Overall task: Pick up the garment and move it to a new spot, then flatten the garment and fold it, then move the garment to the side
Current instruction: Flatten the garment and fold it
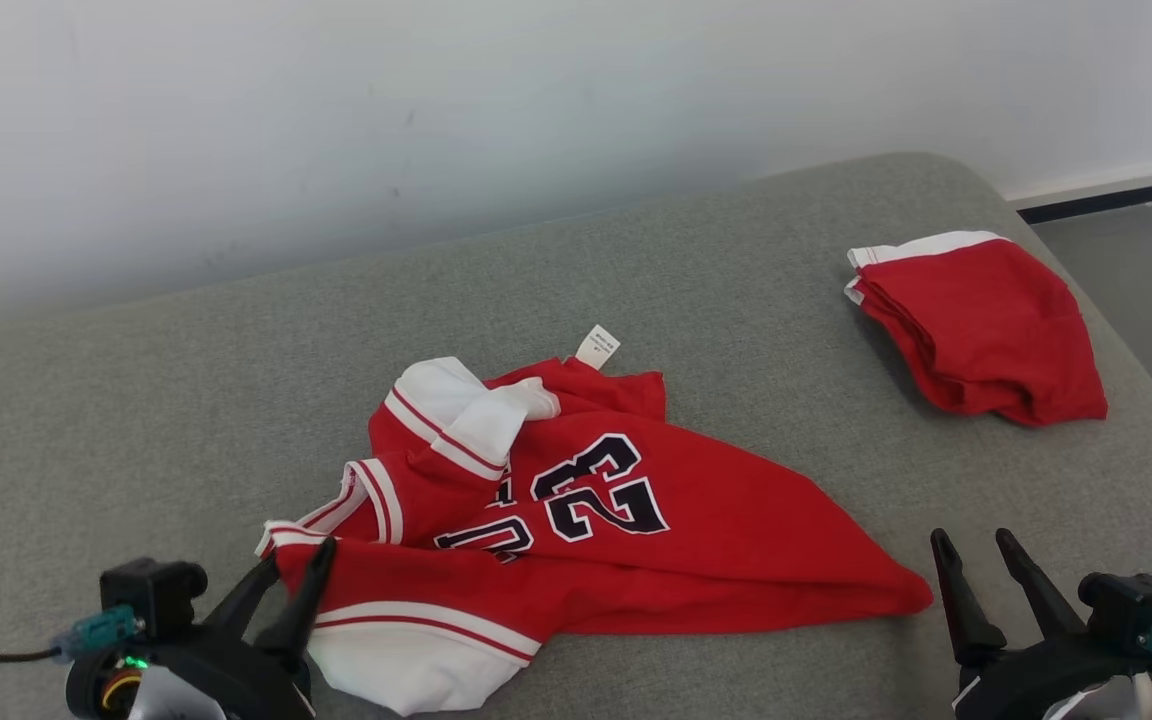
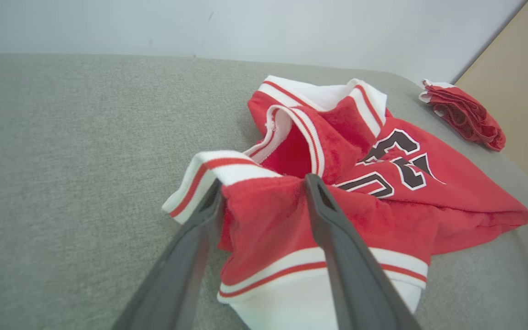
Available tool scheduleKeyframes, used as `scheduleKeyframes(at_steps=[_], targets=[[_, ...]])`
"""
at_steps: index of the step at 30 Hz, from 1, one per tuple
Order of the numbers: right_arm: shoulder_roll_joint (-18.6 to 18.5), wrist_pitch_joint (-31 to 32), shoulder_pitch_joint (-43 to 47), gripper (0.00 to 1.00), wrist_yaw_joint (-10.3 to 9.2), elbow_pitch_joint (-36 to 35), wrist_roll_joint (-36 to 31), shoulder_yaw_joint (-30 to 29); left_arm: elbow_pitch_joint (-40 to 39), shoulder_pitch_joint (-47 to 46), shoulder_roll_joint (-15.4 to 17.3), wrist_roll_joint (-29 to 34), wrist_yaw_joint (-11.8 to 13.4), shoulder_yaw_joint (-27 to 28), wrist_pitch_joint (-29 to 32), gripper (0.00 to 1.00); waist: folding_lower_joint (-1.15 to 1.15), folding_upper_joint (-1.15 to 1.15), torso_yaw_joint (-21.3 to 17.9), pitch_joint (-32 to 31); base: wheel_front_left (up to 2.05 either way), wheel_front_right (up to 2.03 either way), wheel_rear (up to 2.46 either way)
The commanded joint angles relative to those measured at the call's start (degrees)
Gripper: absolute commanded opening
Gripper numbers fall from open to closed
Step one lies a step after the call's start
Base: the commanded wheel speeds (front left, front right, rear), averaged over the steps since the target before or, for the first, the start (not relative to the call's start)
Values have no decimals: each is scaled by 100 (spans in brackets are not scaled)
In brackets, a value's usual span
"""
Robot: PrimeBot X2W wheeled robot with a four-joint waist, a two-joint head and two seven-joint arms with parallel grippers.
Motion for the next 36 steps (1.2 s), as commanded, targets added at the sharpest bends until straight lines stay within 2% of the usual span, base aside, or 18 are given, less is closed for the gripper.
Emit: scheduleKeyframes(at_steps=[1,8,11,15,21,22,27,31,36], targets=[[29,-4,84,100,0,-41,-58,-27,30,-125,70,-54,-4,-22,-71,0,0,0,-125,72,0,0,0],[189,-4,162,100,0,-164,-215,-139,-143,-844,393,-984,-7,-161,192,0,0,0,-376,174,0,0,0],[243,-5,171,100,0,-192,-269,-139,15,-1246,604,-1097,-7,-183,245,0,0,0,-486,224,0,0,0],[309,-5,153,100,0,-192,-300,-105,478,-1776,730,-1126,-9,-246,58,0,0,0,-624,289,0,0,0],[356,-4,91,100,0,-181,-342,-116,1049,-2249,799,-1442,-8,-701,-466,0,0,0,-718,356,0,0,0],[394,-4,115,100,0,-148,-347,-113,1323,-2335,851,-1412,-8,-794,-687,100,0,0,-718,366,0,0,0],[458,-5,243,100,0,-92,-328,-92,1645,-2344,991,-1203,-8,-885,-1298,100,0,0,-639,339,0,0,0],[486,-5,318,100,0,-68,-317,-115,1603,-2142,1078,-1114,0,-823,-1504,100,0,0,-521,285,0,0,0],[528,-5,453,100,0,-53,-287,-130,1218,-1509,1067,-1292,267,-424,-1621,100,0,0,-336,138,0,0,0]])
